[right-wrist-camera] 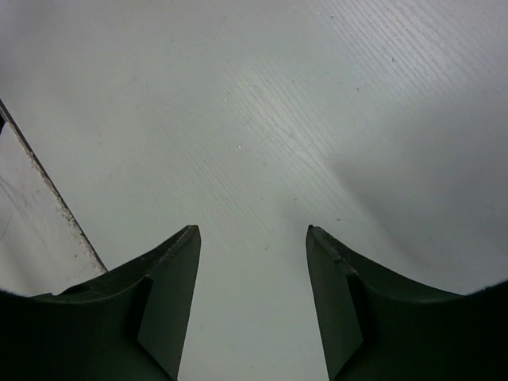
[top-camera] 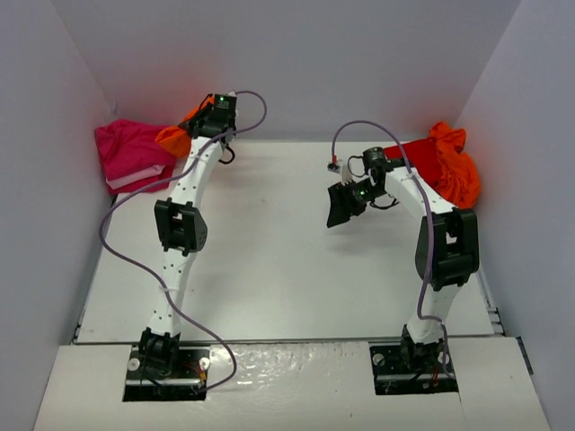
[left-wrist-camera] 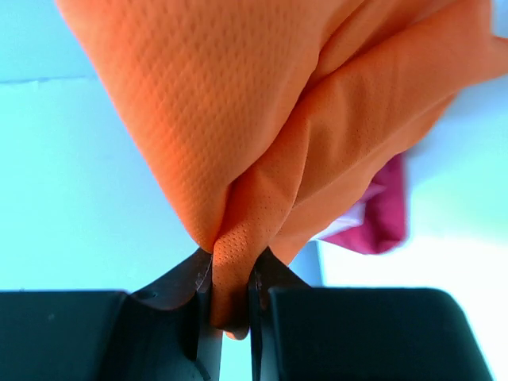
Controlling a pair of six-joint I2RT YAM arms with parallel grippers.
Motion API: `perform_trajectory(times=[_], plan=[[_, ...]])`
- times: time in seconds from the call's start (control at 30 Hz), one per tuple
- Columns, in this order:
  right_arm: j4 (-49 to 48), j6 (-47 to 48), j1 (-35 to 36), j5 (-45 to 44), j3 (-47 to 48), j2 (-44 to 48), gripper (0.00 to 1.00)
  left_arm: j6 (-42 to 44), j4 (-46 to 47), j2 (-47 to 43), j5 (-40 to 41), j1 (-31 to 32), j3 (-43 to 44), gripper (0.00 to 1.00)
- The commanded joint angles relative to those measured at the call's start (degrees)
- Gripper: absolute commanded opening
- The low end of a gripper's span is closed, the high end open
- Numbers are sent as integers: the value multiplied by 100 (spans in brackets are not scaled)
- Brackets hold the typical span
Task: Fold and stack the t-shirts
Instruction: Put the neatly folded tshirt into the corner of the board with the left arm
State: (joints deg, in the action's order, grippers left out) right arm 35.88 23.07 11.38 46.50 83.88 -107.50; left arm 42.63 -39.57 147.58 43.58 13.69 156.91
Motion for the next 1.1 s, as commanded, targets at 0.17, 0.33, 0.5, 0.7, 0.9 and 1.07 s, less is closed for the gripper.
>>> perform_trajectory(times=[0.17,0.33,0.5,0.7,0.9,1.07], plan=[[95,128,20,30,32,252,53,248,599,89,171,-1012,334,0],[100,114,19,23,64,176,53,-658,69,-59,-470,-1597,454,0],[95,93,13,-41,81,97,53,-1176,-152,-204,-953,-2174,477,0],[104,58,24,-55,118,72,53,-1377,-55,-82,-1265,-2563,562,0],[112,71,22,-106,107,40,53,-1789,-162,308,-1647,-2684,862,0],[148,149,22,-95,114,-17,53,-2412,-117,286,-2189,-2705,954,27]])
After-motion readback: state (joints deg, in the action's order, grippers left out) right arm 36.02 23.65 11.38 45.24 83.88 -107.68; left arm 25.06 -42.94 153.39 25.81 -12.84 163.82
